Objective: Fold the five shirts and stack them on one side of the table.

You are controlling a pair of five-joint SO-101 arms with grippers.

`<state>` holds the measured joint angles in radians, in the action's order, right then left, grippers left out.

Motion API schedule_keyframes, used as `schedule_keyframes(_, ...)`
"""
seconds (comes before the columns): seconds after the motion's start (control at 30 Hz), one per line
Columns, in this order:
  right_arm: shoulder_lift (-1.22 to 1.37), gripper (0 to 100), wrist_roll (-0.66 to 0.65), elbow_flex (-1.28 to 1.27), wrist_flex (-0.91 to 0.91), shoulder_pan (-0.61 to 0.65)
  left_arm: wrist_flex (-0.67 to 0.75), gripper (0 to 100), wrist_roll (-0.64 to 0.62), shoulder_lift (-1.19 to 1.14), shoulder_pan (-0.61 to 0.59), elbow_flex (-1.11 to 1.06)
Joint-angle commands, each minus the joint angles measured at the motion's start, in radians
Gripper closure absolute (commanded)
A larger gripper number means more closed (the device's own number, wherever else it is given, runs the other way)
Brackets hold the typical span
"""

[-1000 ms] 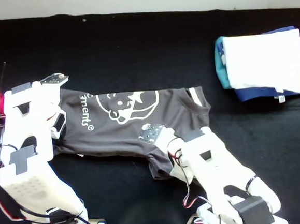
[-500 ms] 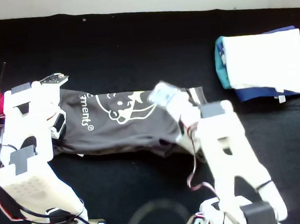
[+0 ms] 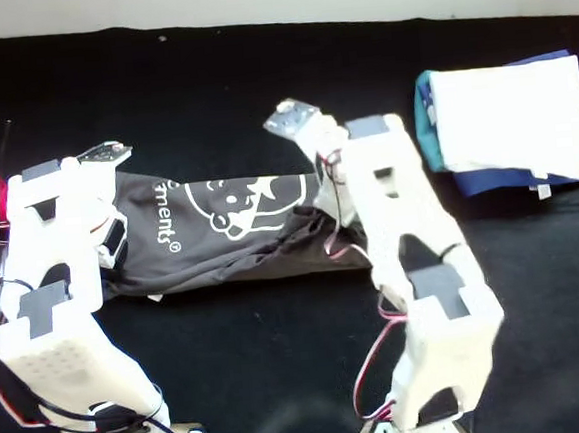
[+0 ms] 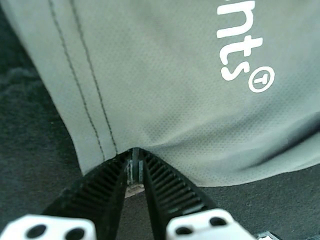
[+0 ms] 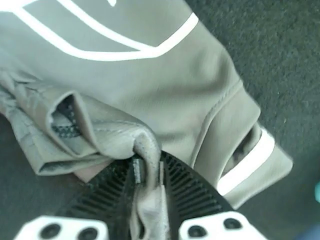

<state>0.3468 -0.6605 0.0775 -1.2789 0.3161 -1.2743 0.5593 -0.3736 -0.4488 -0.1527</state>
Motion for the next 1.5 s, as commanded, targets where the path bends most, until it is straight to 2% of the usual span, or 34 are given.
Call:
schedule_keyframes(0.0, 0.059, 82.8, 0.103, 0.16, -0.005, 0.012, 0.005, 98, -0.005, -0.002, -0.008, 0.03)
schedule_keyframes(0.07, 0.102, 78.3, 0.164, 0.199, 0.025, -0.002, 0.005, 98, -0.005, -0.002, -0.008, 0.03)
schedule_keyframes(0.23, 0.166, 78.3, 0.259, 0.271, 0.041, -0.05, -0.002, 98, -0.005, -0.002, -0.008, 0.028)
schedule_keyframes(0.43, 0.051, 78.3, 0.353, 0.357, -0.099, -0.054, -0.002, 98, -0.005, 0.005, -0.012, 0.031)
schedule_keyframes(0.5, -0.001, 82.9, 0.374, 0.357, -0.157, -0.022, -0.003, 98, -0.005, 0.007, -0.01, 0.033)
schedule_keyframes(0.6, -0.048, 99.8, 0.377, 0.328, -0.208, 0.058, -0.003, 98, -0.005, 0.008, -0.008, 0.033)
schedule_keyframes(0.67, -0.065, 98.1, 0.377, 0.292, -0.213, 0.113, -0.005, 98, -0.005, 0.01, -0.01, 0.033)
schedule_keyframes(0.83, -0.07, 99.1, 0.39, 0.154, -0.108, 0.226, -0.069, 98, -0.005, 0.097, -0.015, 0.027)
schedule_keyframes(0.93, -0.068, 99.1, 0.486, 0.073, 0.016, 0.277, -0.106, 98, -0.005, 0.194, -0.018, 0.025)
schedule_keyframes(1.03, -0.068, 99.1, 0.549, -0.001, 0.11, 0.338, -0.133, 98, -0.005, 0.271, -0.054, 0.025)
schedule_keyframes(1.2, -0.059, 99.1, 0.554, -0.102, 0.214, 0.406, -0.14, 98, -0.006, 0.306, -0.156, 0.025)
schedule_keyframes(1.33, -0.03, 99.1, 0.552, -0.151, 0.225, 0.417, -0.138, 98, -0.006, 0.305, -0.205, 0.025)
schedule_keyframes(1.47, -0.054, 99.1, 0.549, -0.171, 0.145, 0.42, -0.138, 98, -0.006, 0.305, -0.217, 0.027)
